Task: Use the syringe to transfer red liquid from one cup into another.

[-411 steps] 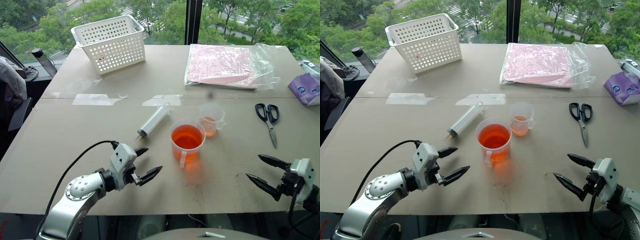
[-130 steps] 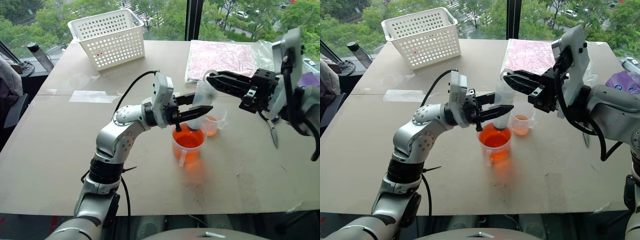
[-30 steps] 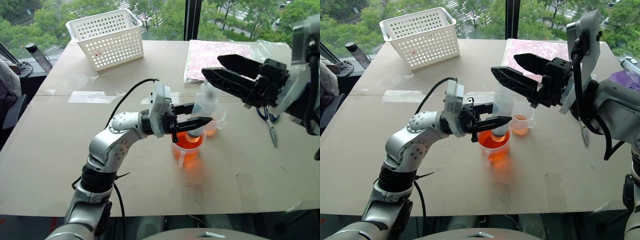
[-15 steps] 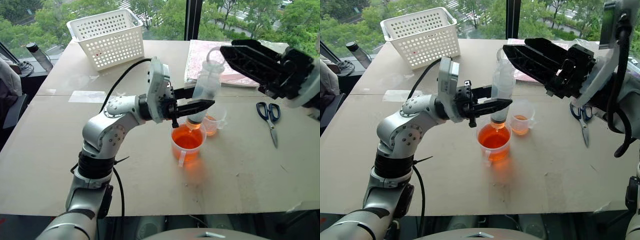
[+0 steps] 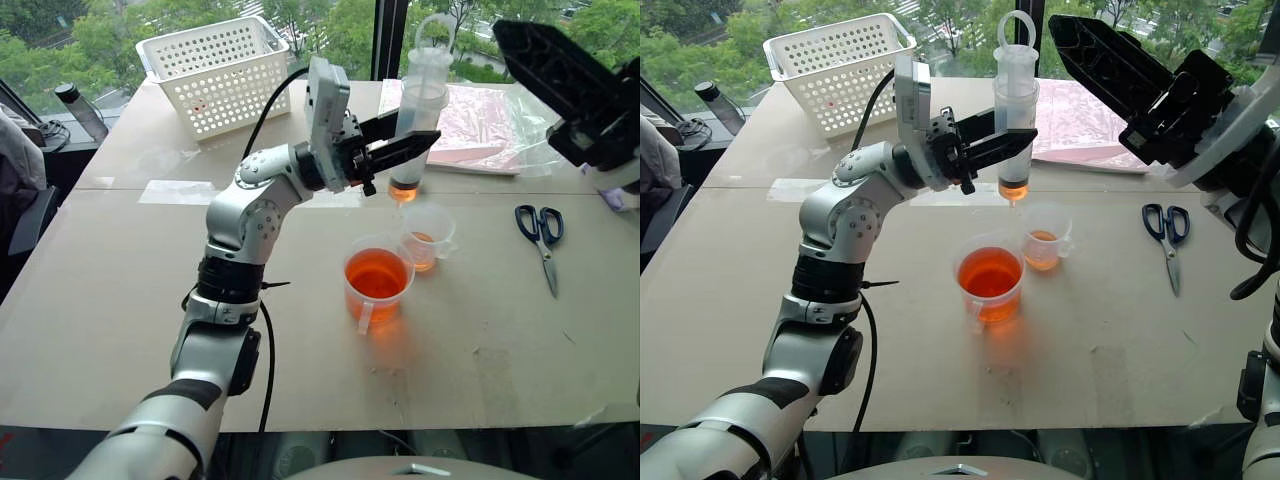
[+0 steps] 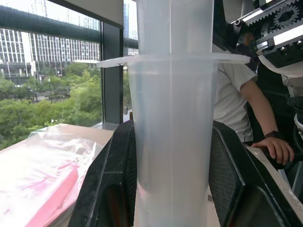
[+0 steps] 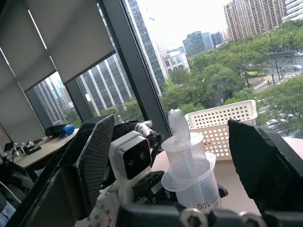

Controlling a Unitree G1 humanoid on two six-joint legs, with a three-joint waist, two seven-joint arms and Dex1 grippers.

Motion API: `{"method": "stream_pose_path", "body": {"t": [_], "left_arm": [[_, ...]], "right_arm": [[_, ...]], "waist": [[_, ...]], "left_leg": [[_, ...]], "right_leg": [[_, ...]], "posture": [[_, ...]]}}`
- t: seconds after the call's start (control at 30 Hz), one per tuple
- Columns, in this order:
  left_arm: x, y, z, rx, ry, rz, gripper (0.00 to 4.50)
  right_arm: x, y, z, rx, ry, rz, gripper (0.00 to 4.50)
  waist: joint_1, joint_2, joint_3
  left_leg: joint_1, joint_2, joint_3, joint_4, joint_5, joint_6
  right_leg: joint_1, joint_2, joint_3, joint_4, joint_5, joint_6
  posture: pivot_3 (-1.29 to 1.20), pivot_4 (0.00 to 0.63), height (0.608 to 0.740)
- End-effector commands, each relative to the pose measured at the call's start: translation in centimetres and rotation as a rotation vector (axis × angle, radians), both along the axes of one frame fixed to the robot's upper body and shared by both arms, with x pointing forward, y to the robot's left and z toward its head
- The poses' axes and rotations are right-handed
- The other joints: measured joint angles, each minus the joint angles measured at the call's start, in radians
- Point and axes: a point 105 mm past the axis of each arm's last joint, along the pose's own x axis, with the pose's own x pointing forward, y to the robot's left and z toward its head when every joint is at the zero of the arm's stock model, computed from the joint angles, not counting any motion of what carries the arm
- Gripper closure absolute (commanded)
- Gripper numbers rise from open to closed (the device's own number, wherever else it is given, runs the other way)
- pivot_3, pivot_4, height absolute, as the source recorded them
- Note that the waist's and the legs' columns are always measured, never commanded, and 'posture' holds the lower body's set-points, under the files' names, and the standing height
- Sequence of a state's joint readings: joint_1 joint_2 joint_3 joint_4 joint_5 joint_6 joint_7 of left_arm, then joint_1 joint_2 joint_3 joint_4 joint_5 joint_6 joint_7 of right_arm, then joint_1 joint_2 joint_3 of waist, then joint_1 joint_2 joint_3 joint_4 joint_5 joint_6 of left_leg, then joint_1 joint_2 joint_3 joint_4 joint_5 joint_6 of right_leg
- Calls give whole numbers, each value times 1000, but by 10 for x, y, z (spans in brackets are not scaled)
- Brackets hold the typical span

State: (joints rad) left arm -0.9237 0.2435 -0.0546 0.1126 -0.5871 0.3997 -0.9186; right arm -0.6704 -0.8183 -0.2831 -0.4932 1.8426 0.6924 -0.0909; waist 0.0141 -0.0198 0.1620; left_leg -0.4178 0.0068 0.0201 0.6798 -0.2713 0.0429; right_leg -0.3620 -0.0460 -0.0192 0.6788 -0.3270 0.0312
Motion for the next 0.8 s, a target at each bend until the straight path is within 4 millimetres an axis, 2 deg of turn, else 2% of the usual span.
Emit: {"method": "stream_pose_path", "body": {"t": [0.03,0.13,0.37,0.57,0.7,0.8], "left_arm": [[6,-13,14,-34,-78,-9,3087],[7,-24,12,-37,-90,-42,3087],[3,-41,-7,10,-98,-128,3087],[3,-46,-14,23,-103,-147,3087],[3,-49,-18,30,-102,-156,3087],[2,-50,-19,24,-100,-159,3087]], "right_arm": [[-5,-6,8,29,-48,-34,390],[-3,-7,5,19,-44,-56,390],[3,-12,2,-14,-46,-143,390],[12,-16,1,-108,-70,-245,390],[13,-12,0,-130,-68,-240,390],[23,-15,-7,-172,-35,-291,390]], "waist": [[0,0,0],[0,0,0],[-1,0,0],[-1,0,0],[-1,0,0],[-1,0,0]], "left_leg": [[0,0,0,0,0,0],[0,0,0,0,0,0],[-1,0,0,-1,0,0],[-1,0,0,-1,0,0],[-1,0,0,-1,0,0],[-1,0,0,-1,0,0]], "right_leg": [[0,0,0,0,0,0],[0,0,0,0,0,0],[-1,0,0,0,0,0],[-1,0,0,0,0,0],[-1,0,0,-1,0,0],[-1,0,0,0,0,0]], "posture": [[0,150,740],[0,150,740],[0,150,740],[0,150,740],[0,150,740],[0,150,740]]}}
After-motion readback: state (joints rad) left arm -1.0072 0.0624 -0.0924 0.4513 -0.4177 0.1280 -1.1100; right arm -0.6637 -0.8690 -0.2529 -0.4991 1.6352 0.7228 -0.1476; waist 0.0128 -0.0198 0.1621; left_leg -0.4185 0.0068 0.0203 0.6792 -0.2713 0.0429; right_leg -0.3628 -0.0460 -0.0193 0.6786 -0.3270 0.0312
